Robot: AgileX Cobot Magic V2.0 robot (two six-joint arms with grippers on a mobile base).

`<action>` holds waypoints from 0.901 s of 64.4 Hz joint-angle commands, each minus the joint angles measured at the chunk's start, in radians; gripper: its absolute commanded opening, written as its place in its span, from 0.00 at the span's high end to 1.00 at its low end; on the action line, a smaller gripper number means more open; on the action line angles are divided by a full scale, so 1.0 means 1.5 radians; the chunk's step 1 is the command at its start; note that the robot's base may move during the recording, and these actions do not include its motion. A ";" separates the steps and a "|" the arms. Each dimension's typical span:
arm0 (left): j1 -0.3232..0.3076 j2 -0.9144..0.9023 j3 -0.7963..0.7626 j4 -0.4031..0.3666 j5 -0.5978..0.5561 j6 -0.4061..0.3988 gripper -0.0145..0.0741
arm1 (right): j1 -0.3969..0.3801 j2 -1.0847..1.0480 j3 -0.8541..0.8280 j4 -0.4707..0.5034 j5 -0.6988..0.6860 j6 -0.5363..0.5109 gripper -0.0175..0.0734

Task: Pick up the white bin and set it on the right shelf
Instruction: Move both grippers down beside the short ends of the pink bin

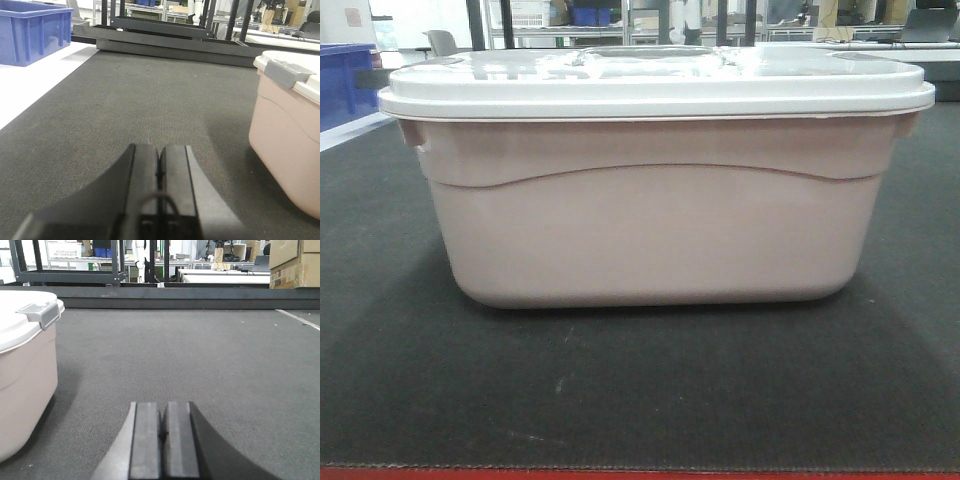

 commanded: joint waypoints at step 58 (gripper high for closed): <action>-0.005 0.195 -0.393 0.000 0.147 -0.002 0.98 | -0.003 0.279 -0.470 -0.009 0.258 -0.001 0.74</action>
